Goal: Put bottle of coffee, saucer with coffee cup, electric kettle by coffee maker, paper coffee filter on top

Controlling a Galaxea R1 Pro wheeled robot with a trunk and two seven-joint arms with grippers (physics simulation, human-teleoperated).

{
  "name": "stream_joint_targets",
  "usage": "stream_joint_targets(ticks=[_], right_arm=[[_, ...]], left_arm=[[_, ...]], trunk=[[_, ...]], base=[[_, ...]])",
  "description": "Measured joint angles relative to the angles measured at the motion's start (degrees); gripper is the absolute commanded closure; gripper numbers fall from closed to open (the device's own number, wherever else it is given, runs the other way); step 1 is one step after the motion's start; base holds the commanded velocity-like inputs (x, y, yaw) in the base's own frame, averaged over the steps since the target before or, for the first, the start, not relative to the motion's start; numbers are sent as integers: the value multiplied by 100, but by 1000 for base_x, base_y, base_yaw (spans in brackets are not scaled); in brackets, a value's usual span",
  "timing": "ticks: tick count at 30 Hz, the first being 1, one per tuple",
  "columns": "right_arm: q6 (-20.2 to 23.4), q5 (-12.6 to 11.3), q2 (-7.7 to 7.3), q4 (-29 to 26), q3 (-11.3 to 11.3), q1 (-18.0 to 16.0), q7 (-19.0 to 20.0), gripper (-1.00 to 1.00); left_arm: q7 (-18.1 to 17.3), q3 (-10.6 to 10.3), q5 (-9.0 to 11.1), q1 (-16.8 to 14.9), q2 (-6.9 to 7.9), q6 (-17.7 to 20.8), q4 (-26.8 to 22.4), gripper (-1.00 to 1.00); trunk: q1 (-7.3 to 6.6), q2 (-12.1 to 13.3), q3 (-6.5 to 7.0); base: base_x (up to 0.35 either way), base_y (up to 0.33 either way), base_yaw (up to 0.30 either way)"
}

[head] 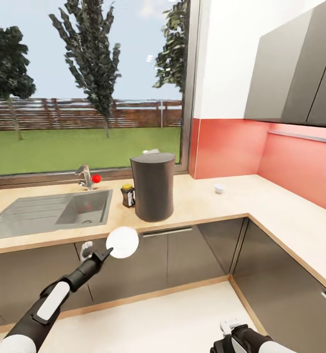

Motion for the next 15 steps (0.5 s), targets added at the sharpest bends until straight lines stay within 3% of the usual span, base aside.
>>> stream_joint_targets(ticks=[6, 9, 12, 15], right_arm=[[-3, 0, -10, -7, 0, 25, -5, -100], [-4, 0, -9, -7, 0, 26, -7, -100], [-5, 0, -9, -8, 0, 27, -11, -100], [-11, 0, -22, -8, -2, 29, -17, -100]], left_arm=[[1153, 400, 39, -111, -1, -10, -67, 100], [1322, 474, 38, -333, -2, 15, -103, 100], [1427, 499, 29, -555, -15, 274, -79, 100], [1875, 518, 118, -741, -39, 514, -75, 100]], trunk=[[0, 0, 1], [0, 0, -2], [0, 0, -5], [0, 0, -5]], base=[[0, 0, 278], [0, 0, 278], [0, 0, 263], [0, 0, 101]])
